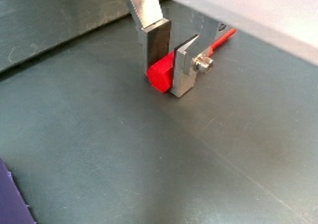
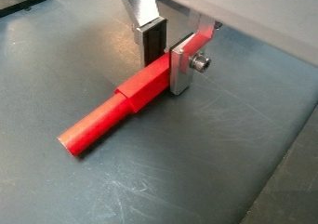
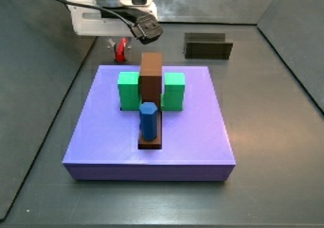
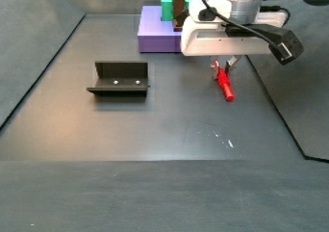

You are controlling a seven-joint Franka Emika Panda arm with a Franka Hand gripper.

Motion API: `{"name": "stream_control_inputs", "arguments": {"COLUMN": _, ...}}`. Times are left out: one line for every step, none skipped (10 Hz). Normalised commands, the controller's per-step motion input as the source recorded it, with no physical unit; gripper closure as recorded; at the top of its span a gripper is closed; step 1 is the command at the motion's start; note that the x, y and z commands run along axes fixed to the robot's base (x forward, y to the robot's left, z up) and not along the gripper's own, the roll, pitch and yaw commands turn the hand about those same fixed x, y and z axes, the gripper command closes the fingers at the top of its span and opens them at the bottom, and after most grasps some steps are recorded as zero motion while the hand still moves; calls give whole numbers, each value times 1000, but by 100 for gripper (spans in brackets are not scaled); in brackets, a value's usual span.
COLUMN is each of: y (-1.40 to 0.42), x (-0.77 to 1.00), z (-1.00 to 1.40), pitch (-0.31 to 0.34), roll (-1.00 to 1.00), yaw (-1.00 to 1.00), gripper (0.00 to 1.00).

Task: Pick up the red object. Move up. Place the red object on the fixture. Regrasp the red object. Move to above the board. Insert the red object.
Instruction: Pick up the red object.

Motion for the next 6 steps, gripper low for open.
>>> {"name": "stream_control_inputs", "arguments": {"y": 0, "x": 0, "z": 0, "pitch": 0, "roll": 0, "yaw": 0, "gripper": 100}}
{"name": "stream_control_inputs", "arguments": {"y": 0, "x": 0, "z": 0, "pitch": 0, "roll": 0, "yaw": 0, "gripper": 100}}
{"name": "stream_control_inputs", "arguments": {"y": 0, "x": 0, "z": 0, "pitch": 0, "roll": 0, "yaw": 0, "gripper": 100}}
{"name": "stream_control_inputs", "arguments": {"y": 0, "x": 0, "z": 0, "pitch": 0, "roll": 0, "yaw": 0, "gripper": 100}}
{"name": "stream_control_inputs", "arguments": {"y": 0, "x": 0, "z": 0, "pitch": 0, "roll": 0, "yaw": 0, "gripper": 100}}
{"name": "stream_control_inputs", "arguments": {"y": 0, "x": 0, "z": 0, "pitch": 0, "roll": 0, "yaw": 0, "gripper": 100}}
